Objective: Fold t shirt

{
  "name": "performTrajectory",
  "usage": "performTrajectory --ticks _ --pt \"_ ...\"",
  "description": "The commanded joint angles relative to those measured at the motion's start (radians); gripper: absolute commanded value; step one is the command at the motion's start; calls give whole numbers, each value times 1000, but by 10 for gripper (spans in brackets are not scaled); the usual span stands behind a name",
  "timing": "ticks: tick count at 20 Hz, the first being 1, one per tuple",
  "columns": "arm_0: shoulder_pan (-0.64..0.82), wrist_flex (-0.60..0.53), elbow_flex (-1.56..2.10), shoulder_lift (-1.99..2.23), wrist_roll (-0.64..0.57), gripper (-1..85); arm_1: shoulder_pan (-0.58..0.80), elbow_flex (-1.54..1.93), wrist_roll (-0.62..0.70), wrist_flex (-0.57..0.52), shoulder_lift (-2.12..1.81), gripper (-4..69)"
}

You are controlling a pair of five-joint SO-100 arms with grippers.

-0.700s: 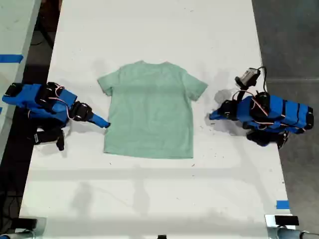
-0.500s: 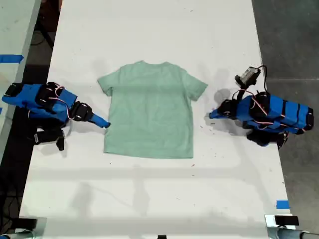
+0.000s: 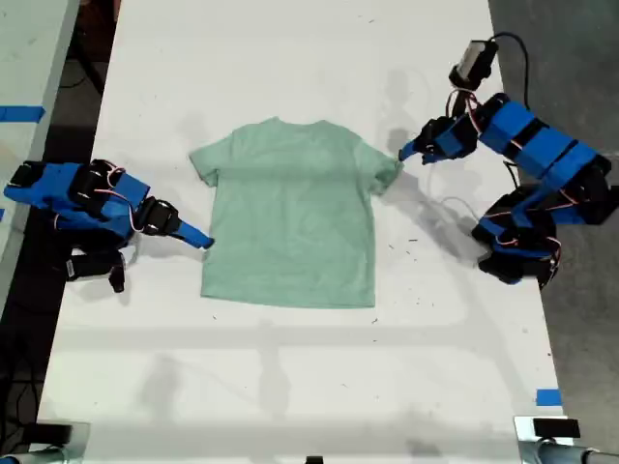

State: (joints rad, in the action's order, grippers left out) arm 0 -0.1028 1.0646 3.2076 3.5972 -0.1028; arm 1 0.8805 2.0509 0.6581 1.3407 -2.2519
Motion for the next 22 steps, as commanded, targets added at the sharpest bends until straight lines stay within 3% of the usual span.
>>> performTrajectory --ticks 1,7,9,10,11,14,16,19,22 --pt "-5 -20 5 9 -8 115 63 -130 58 -78 192 255" --pt "-5 -20 5 9 -8 115 57 -163 60 -298 489 249" --pt "-5 -20 5 9 -8 115 57 -110 25 -360 574 211" --pt "-5 -20 5 9 -8 115 60 -118 9 -348 615 68" --pt "-5 -20 5 9 -8 115 71 -124 -18 -321 623 1" --pt "-5 -20 5 9 -8 115 80 -146 -44 -307 604 1" --pt "-5 -20 5 9 -8 115 54 -256 -8 -224 546 1" --pt "-5 -20 5 9 -8 115 -92 -512 15 -120 491 1" --pt "-5 -20 5 9 -8 115 -281 -715 21 -138 558 1"
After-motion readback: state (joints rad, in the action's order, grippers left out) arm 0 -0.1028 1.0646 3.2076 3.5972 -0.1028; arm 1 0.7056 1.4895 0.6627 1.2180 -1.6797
